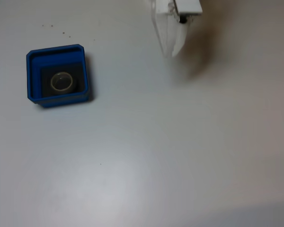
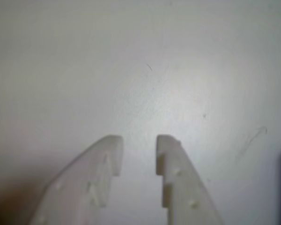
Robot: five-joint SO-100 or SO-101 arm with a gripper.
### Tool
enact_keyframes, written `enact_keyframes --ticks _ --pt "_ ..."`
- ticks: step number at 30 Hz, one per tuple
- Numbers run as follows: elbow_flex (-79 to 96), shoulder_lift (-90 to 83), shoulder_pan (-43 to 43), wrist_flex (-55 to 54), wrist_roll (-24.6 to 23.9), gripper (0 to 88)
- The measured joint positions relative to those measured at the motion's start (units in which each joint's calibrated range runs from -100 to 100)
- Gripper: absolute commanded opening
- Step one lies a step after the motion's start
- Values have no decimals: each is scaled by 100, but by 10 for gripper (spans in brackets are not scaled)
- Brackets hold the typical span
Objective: Pick the black tape roll and drop it in the blue box
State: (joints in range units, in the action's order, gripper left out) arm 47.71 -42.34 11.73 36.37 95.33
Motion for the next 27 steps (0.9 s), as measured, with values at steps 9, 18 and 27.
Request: enact_keyframes --ticks 9,18,27 --pt "1202 -1550 0 0 0 5" --pt "2215 -2532 0 0 0 5" --pt "3336 -3980 0 0 0 5"
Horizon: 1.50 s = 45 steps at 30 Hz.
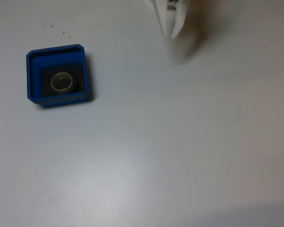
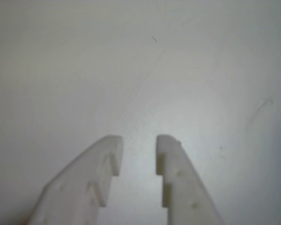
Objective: Pick the black tape roll and drop it in the blue box
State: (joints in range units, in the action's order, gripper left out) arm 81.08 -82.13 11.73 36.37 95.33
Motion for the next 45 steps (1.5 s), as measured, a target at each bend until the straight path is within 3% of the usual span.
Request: enact_keyframes --ticks 17,37,45 --pt "1004 -1558 0 0 0 5" --pt "1794 -1651 -10 0 0 5" --pt "1803 -1651 -693 0 -33 5"
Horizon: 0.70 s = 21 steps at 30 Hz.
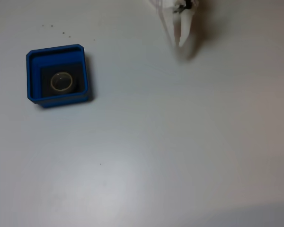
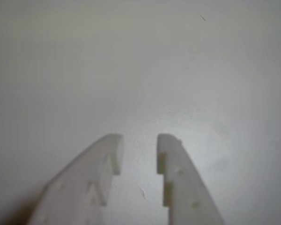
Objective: Pick the black tape roll and drop it in the blue box
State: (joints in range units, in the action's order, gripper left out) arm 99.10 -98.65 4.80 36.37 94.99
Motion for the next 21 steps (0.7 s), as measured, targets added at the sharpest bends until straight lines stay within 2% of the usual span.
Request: enact_keyframes --ticks 6,12,14,21 --pt "0 0 -109 0 -83 5" --pt "0 0 -109 0 -943 5" --pt "0 0 -139 0 -1085 5" --pt "0 0 -238 -591 -1144 5"
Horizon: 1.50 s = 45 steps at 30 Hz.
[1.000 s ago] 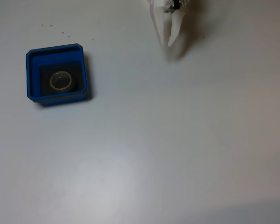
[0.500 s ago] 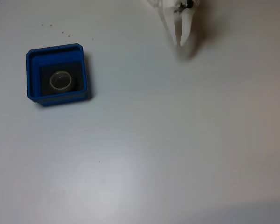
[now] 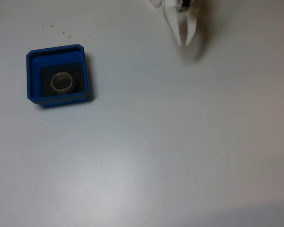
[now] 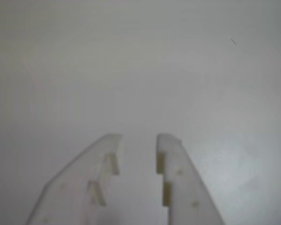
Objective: Pick the black tape roll and drop it in the blue box
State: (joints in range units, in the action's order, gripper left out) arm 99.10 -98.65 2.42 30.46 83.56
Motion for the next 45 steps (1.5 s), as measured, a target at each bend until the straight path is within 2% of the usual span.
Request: enact_keyframes --ticks 4,9,13,18,45 --pt "0 0 0 -509 75 5" --pt "0 0 0 -788 693 5" --pt "0 0 0 -1125 902 5" --pt "0 0 0 -1429 927 5" --pt "0 0 0 -1437 968 5"
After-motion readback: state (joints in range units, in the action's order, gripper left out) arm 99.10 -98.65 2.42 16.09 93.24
